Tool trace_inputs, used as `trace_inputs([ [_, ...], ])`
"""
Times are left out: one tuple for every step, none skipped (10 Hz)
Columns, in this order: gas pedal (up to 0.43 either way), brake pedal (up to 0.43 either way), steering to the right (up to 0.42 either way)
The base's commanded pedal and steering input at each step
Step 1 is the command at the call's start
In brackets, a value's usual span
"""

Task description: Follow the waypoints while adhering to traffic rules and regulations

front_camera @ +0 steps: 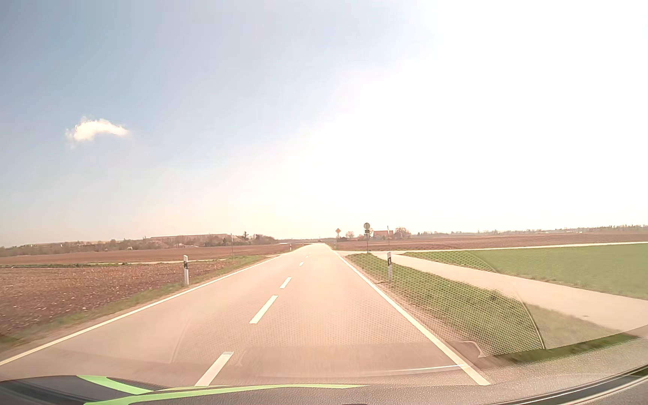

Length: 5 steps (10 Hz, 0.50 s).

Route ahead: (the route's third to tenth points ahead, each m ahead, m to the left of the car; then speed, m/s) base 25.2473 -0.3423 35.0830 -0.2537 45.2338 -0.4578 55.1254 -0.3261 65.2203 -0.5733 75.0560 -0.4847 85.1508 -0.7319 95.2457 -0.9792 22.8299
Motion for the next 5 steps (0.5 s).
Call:
trace_inputs([
  [0.268, 0.000, -0.003],
  [0.268, 0.000, -0.003],
  [0.268, 0.000, -0.003],
  [0.268, 0.000, -0.003],
  [0.268, 0.000, -0.003],
])
